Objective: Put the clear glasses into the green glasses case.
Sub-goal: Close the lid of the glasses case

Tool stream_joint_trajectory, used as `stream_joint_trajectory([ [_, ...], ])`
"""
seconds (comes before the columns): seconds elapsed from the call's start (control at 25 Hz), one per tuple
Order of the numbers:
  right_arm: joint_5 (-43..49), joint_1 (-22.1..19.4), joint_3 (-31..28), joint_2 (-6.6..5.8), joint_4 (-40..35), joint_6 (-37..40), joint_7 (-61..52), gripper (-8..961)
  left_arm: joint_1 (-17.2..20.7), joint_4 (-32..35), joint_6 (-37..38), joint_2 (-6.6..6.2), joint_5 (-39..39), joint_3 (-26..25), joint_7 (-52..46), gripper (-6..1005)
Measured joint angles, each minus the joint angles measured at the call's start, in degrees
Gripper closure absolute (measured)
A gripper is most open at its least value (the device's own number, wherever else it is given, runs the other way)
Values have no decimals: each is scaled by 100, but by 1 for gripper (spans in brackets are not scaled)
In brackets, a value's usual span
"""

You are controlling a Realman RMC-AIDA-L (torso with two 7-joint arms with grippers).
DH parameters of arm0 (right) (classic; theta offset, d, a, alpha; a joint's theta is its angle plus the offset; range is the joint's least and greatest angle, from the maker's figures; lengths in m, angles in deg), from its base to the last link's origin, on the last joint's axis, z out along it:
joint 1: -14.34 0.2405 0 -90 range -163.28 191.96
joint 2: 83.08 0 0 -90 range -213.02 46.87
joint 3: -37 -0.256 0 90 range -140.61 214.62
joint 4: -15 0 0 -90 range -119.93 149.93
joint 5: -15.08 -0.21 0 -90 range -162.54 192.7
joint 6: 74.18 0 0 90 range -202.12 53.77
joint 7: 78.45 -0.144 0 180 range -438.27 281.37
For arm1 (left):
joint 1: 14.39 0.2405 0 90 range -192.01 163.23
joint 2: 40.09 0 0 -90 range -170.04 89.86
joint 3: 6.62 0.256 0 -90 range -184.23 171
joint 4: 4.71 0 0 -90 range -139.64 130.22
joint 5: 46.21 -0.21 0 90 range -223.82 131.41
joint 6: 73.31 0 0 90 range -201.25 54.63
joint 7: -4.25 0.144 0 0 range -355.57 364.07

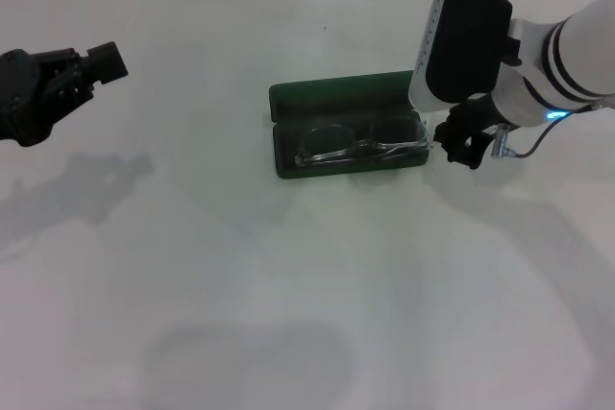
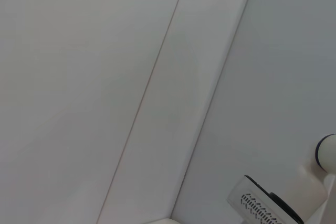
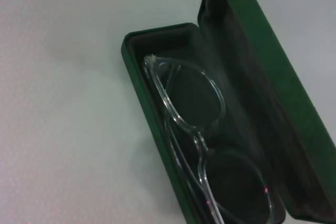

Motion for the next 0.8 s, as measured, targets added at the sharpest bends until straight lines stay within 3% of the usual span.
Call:
stream_joint_trajectory([
  [0.8, -198, 21, -27, 3, 110, -306, 179, 944, -17, 0, -2, 0, 0, -4, 0, 951],
])
